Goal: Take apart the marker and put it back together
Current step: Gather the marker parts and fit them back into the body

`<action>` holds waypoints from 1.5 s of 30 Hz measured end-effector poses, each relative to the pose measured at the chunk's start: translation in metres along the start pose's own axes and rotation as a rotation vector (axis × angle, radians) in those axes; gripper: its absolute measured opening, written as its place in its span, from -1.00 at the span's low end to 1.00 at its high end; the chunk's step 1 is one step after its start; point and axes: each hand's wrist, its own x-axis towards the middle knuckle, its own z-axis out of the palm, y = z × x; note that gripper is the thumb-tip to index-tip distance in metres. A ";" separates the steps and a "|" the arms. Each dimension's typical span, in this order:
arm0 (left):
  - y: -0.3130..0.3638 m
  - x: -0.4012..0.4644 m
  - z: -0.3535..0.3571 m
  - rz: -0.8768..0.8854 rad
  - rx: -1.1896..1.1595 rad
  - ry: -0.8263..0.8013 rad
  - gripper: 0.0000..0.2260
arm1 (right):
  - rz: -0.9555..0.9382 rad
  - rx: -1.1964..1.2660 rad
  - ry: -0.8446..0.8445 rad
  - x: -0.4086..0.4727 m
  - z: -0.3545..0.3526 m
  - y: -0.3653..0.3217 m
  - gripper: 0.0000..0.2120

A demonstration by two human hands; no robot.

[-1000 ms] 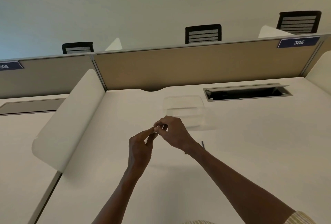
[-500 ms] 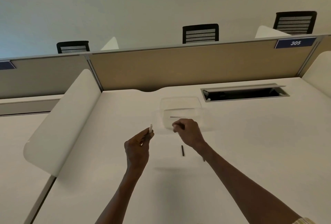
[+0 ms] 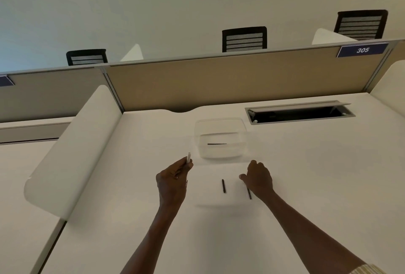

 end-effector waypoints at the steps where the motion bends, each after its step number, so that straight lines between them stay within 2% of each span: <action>1: 0.000 0.000 0.000 -0.002 -0.003 -0.002 -0.73 | 0.023 -0.007 -0.016 0.000 0.001 0.002 -0.57; 7: 0.000 -0.003 0.000 -0.012 0.004 -0.011 -0.75 | 0.052 0.002 -0.107 0.001 0.006 0.009 -0.67; 18: -0.010 -0.005 0.004 -0.008 0.019 -0.028 -0.63 | 0.043 0.016 -0.098 0.008 0.002 0.001 -0.73; 23: -0.013 -0.006 0.004 -0.025 0.035 -0.032 -0.76 | -0.082 0.207 -0.062 0.008 -0.018 -0.023 -0.82; 29: -0.012 -0.005 0.005 -0.017 0.046 -0.050 -0.76 | -0.306 0.538 -0.004 -0.012 -0.057 -0.065 -0.75; 37: -0.006 -0.005 0.007 -0.022 0.056 -0.068 -0.80 | -0.492 0.834 0.080 -0.046 -0.093 -0.119 -0.83; 42: -0.003 -0.006 0.006 -0.019 0.054 -0.079 -0.79 | -0.542 0.828 0.198 -0.053 -0.091 -0.129 -0.82; 45: -0.001 -0.008 0.006 -0.030 0.040 -0.089 -0.80 | -0.533 0.820 0.215 -0.052 -0.089 -0.128 -0.82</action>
